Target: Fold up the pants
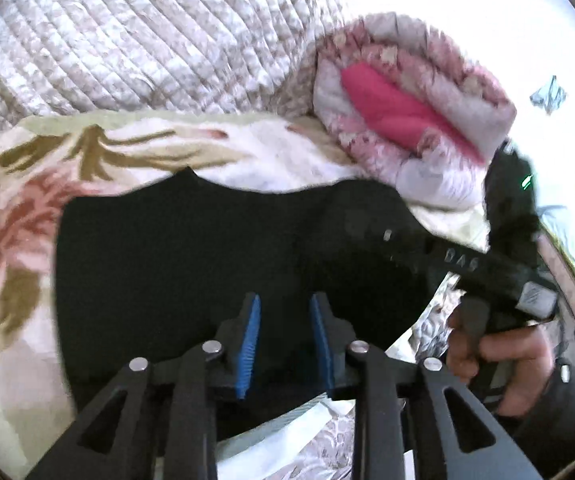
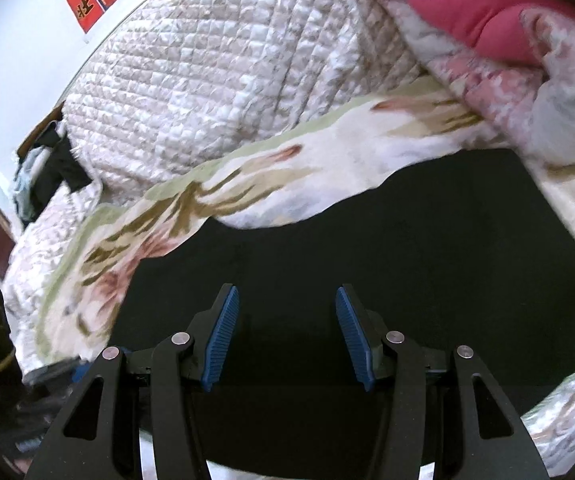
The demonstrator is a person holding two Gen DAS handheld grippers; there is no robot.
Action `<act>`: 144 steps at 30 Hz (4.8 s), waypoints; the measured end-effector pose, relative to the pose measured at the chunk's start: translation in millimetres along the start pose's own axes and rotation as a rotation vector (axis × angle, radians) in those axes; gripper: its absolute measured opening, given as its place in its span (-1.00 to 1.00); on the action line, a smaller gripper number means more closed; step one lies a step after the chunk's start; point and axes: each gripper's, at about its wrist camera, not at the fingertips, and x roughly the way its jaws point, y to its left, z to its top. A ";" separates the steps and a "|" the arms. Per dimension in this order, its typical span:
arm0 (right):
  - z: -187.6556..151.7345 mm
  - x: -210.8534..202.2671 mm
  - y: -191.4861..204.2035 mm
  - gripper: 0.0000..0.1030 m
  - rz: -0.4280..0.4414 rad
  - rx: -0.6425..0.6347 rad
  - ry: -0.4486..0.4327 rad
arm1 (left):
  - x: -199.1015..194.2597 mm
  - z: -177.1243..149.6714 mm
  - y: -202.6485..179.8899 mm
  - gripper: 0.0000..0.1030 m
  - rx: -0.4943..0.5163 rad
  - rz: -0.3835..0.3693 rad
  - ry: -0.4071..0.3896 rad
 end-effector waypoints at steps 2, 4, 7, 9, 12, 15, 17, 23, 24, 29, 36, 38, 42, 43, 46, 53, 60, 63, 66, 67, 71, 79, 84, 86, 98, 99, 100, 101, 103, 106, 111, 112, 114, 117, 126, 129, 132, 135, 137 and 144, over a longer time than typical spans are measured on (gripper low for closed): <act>-1.7 7.0 2.2 0.00 0.061 0.004 0.037 | -9.0 5.8 13.5 -0.42 -0.015 0.048 -0.033; -4.9 16.8 7.2 0.00 0.111 0.000 0.089 | -14.6 9.7 33.5 -0.40 -0.038 0.155 -0.046; -11.6 37.8 16.8 0.00 0.177 -0.012 0.189 | -19.4 8.7 60.1 -0.40 -0.086 0.239 -0.053; -10.6 47.6 26.4 0.00 0.164 -0.058 0.203 | -21.0 5.0 71.7 -0.40 -0.121 0.252 -0.060; -3.5 60.3 31.0 0.00 0.177 -0.063 0.217 | -14.4 -0.2 78.6 -0.40 -0.133 0.268 -0.052; -0.8 70.9 31.3 -0.01 0.205 -0.042 0.238 | -11.5 -4.1 79.0 -0.40 -0.136 0.259 -0.045; -1.7 71.3 33.6 -0.10 0.218 -0.041 0.243 | -12.6 -5.6 78.2 -0.40 -0.135 0.256 -0.047; -1.8 75.9 17.6 -0.81 0.220 0.045 0.262 | -11.2 -8.0 79.8 -0.40 -0.146 0.264 -0.048; -1.3 76.1 17.2 -0.81 0.227 0.056 0.264 | -10.3 -8.4 79.7 -0.40 -0.146 0.266 -0.047; -1.0 64.2 22.4 -0.95 0.245 0.046 0.227 | -9.5 -10.1 78.0 -0.40 -0.141 0.274 -0.044; -8.0 59.0 10.0 -0.96 0.197 0.067 0.227 | -10.7 -12.0 77.7 -0.40 -0.145 0.267 -0.042; -6.3 59.3 12.6 -0.95 0.190 0.042 0.229 | -10.0 -12.4 76.4 -0.40 -0.141 0.262 -0.039; -4.7 54.0 16.4 -0.94 0.140 0.008 0.195 | -12.0 -13.0 70.7 -0.40 -0.119 0.253 -0.045; -3.3 49.1 19.2 -0.94 0.097 -0.020 0.168 | -12.4 -12.6 70.0 -0.40 -0.116 0.250 -0.047; 0.3 34.8 25.6 -0.94 0.028 -0.087 0.091 | -12.1 -12.2 69.9 -0.40 -0.114 0.248 -0.044; -12.2 50.7 44.8 -0.92 0.041 -0.215 0.205 | 1.0 -20.3 59.5 -0.37 -0.083 0.244 0.000; 7.2 55.9 53.7 -0.89 0.005 -0.241 0.162 | 11.5 8.8 70.9 -0.37 -0.088 0.276 0.006; 22.2 69.3 63.7 -0.89 0.007 -0.275 0.157 | 25.7 32.6 78.6 -0.36 -0.063 0.303 -0.002; 28.9 84.8 61.5 -0.85 -0.020 -0.268 0.175 | 46.7 49.2 91.9 -0.36 -0.071 0.330 0.037; 30.4 95.5 55.1 -0.83 -0.056 -0.254 0.196 | 54.9 51.3 97.7 -0.36 -0.083 0.331 0.060; 34.3 99.2 39.1 -0.83 -0.025 -0.179 0.199 | 65.4 48.1 99.7 -0.30 -0.079 0.327 0.065; 6.8 54.5 45.6 -0.76 -0.027 -0.235 0.155 | 33.3 25.0 78.5 -0.28 -0.080 0.297 0.030; -33.7 22.4 56.9 -0.76 -0.031 -0.324 0.129 | 8.6 -10.8 51.1 -0.28 -0.065 0.282 0.018; -48.6 17.8 59.2 -0.73 -0.037 -0.352 0.136 | 1.5 -25.2 42.4 -0.28 -0.065 0.283 0.013; -58.1 15.5 52.6 -0.55 -0.100 -0.420 0.075 | -0.1 -49.6 29.5 -0.28 -0.031 0.312 -0.028; -56.7 14.3 48.3 -0.54 -0.113 -0.406 0.071 | -0.1 -49.9 29.3 -0.28 -0.028 0.313 -0.029; -52.5 12.2 37.5 -0.54 -0.120 -0.356 0.061 | -0.4 -50.6 29.2 -0.28 -0.028 0.313 -0.031; -48.6 10.5 28.8 -0.54 -0.132 -0.317 0.056 | -0.3 -50.5 29.3 -0.28 -0.028 0.313 -0.032; -42.6 3.7 16.0 -0.54 -0.168 -0.263 0.026 | -0.2 -50.3 29.3 -0.28 -0.027 0.313 -0.029; -33.4 -14.1 -11.4 -0.46 -0.231 -0.122 -0.039 | -0.7 -50.4 29.6 -0.28 -0.027 0.311 -0.029; -30.1 -48.7 -52.1 0.02 -0.172 0.129 -0.117 | -0.4 -50.2 28.9 -0.28 -0.028 0.313 -0.028; -32.5 -58.8 -56.0 0.09 -0.182 0.156 -0.142 | -0.4 -50.3 28.8 -0.28 -0.029 0.313 -0.029; -38.3 -73.6 -61.4 0.12 -0.173 0.204 -0.178 | -0.5 -50.5 28.7 -0.27 -0.031 0.312 -0.029; -46.4 -83.4 -72.6 0.12 -0.174 0.271 -0.177 | -0.5 -50.3 29.0 -0.26 -0.030 0.313 -0.029; -38.9 -71.3 -104.2 0.19 -0.143 0.415 -0.158 | -0.5 -49.8 29.6 -0.25 -0.029 0.311 -0.028; -34.2 -65.8 -113.0 0.19 -0.137 0.465 -0.175 | -0.5 -49.9 29.4 -0.25 -0.031 0.311 -0.028; -27.0 -65.8 -113.2 0.21 -0.160 0.467 -0.193 | -0.6 -49.7 29.5 -0.25 -0.030 0.312 -0.028; -21.3 -73.7 -108.3 0.22 -0.137 0.442 -0.250 | -0.4 -49.8 29.6 -0.25 -0.030 0.310 -0.028; -16.9 -71.9 -104.9 0.22 -0.148 0.411 -0.254 | -0.1 -49.6 29.1 -0.25 -0.031 0.312 -0.029; -2.2 -42.4 -121.8 -0.29 -0.188 0.430 -0.159 | -0.4 -49.1 29.0 -0.22 -0.028 0.313 -0.028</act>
